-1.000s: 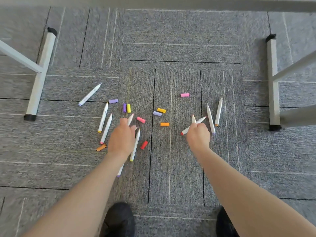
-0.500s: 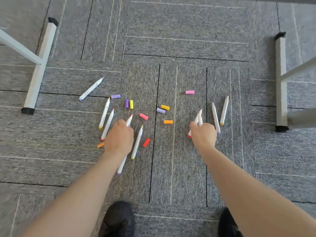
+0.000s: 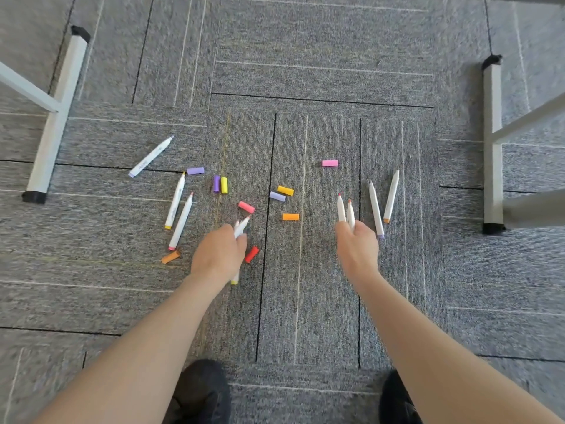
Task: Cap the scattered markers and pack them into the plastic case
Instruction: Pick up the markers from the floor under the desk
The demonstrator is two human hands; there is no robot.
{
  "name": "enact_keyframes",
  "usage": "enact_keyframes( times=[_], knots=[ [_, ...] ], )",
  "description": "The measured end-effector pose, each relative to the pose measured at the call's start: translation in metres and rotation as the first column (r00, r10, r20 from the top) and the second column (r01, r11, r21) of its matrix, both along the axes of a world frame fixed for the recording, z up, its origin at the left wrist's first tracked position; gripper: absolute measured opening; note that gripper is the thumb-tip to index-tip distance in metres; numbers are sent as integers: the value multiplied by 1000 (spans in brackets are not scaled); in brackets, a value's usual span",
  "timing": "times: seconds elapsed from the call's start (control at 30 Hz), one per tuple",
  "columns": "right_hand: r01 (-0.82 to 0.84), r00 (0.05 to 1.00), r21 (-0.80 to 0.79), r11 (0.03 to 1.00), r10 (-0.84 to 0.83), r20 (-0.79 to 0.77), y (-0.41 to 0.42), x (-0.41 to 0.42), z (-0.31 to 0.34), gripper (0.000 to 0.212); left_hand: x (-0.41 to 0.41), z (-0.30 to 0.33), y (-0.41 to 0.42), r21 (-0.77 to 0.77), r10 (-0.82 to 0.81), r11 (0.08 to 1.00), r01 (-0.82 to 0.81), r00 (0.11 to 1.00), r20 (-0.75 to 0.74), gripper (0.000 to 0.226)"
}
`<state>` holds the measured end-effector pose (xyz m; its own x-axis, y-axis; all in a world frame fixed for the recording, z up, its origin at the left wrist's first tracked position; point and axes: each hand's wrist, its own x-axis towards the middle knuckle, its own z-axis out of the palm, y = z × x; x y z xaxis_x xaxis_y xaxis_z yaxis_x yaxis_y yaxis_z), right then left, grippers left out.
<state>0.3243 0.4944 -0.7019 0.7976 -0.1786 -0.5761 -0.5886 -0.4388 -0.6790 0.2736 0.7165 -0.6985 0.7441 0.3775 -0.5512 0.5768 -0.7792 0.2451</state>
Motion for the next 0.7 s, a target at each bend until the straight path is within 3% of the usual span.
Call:
enact_keyframes(
  times=[0.1,0.17,0.27,0.33,0.53,0.7],
  knots=[
    [-34,999,5,999,34,-9,3,-5,0,30,-6,3,10,-52,82,996,-75,987,139,26],
    [-51,998,30,998,52,-18,4,-10,0,30,-19,3,20,-102,220,974,-203,954,205,26],
    [-54,998,56,997,56,-34,4,-15,-2,25,-43,1,31,-205,427,900,-385,871,241,29],
    [-73,996,64,995,75,-40,5,-18,-4,21,-56,-1,34,-221,481,872,-437,849,218,31],
    [-69,995,57,996,73,-67,5,-23,-2,16,-70,-9,26,-114,393,913,-391,920,-6,51],
    [-9,1000,-16,1000,8,-11,-9,-13,2,19,-63,-9,23,-26,261,965,-261,965,2,41]
  ],
)
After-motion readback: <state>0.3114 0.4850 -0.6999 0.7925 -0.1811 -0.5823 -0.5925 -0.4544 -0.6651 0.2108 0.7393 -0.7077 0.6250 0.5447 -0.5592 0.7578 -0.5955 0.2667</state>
